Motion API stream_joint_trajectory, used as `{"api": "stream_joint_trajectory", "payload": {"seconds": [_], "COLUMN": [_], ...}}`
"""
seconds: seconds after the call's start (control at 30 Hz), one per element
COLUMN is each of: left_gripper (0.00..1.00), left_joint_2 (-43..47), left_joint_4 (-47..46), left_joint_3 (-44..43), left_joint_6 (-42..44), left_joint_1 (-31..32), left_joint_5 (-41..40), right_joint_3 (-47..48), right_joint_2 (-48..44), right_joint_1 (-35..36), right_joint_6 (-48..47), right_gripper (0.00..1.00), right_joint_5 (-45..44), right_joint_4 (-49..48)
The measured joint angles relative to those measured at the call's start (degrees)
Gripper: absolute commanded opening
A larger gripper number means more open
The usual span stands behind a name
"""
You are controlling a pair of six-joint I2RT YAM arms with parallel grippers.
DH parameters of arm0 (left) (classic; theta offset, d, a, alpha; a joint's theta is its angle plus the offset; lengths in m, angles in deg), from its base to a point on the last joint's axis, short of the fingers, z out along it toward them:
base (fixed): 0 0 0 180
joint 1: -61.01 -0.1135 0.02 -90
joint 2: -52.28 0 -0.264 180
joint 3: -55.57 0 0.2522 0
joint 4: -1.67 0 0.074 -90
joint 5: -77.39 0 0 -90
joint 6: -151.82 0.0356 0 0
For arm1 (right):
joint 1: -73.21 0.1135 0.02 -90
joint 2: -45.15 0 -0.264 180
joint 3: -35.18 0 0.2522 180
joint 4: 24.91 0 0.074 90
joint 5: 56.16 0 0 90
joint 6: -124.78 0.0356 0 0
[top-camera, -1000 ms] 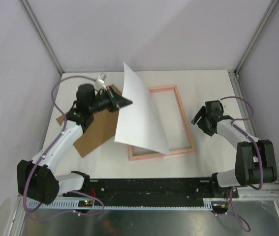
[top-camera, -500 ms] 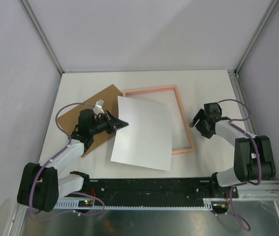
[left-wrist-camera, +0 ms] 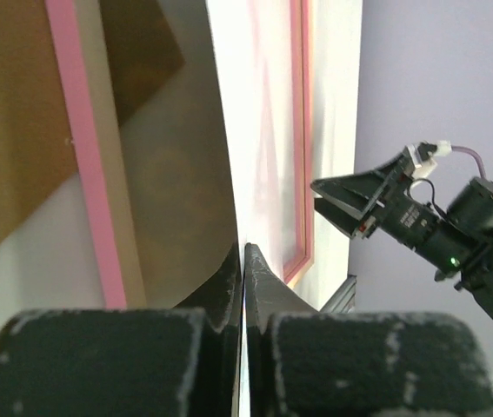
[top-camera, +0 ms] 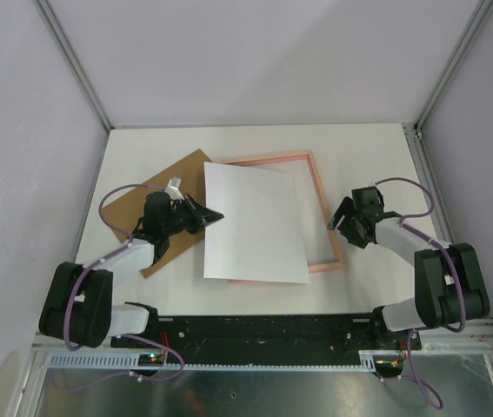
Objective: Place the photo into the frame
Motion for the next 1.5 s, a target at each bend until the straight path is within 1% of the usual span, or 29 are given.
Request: {"api": "stream_joint_trajectory", "payload": {"seconds": [0.33,0.57,0.7,1.03,1.3,1.5], "left_gripper": [0.00,0.00,0.00,0.00,0.00,0.00], "left_joint_2": [-8.7,-13.6,-15.4,-18.8,-22.2,-23.6], "left_joint_4": [-2.2,-4.1,-5.4,-11.5,-14.1,-15.2], "left_joint_3": [-4.0,-6.2,-7.2,-7.7,-7.8,-8.6], "left_joint_6": [0.9,0.9,0.9,-0.7,-2.6,-4.7], "left_joint_1": [-0.3,-0.5,-0.5,0.4,2.7,4.7], "left_joint_5": [-0.7,-0.7,-0.7,-0.8,-1.6,-3.5], "right_joint_3": [-5.8,-7.2,-7.2,-6.7,-5.6,-4.8], "right_joint_2": [-7.1,-10.1,-11.5,-11.4,-8.6,-4.1], "right_joint_1": [2.9,5.0,4.9,-0.4,-4.7,-5.9], "right_joint_6": [0.7,1.7,2.0,2.0,2.9,4.6], "right_gripper": [0.79,0.79,0.79,0.80,0.81,0.81], "right_joint_5": [0.5,1.1,1.3,2.9,5.0,7.5], "right_joint_4": [0.6,2.7,3.0,1.5,-4.4,-9.3]}}
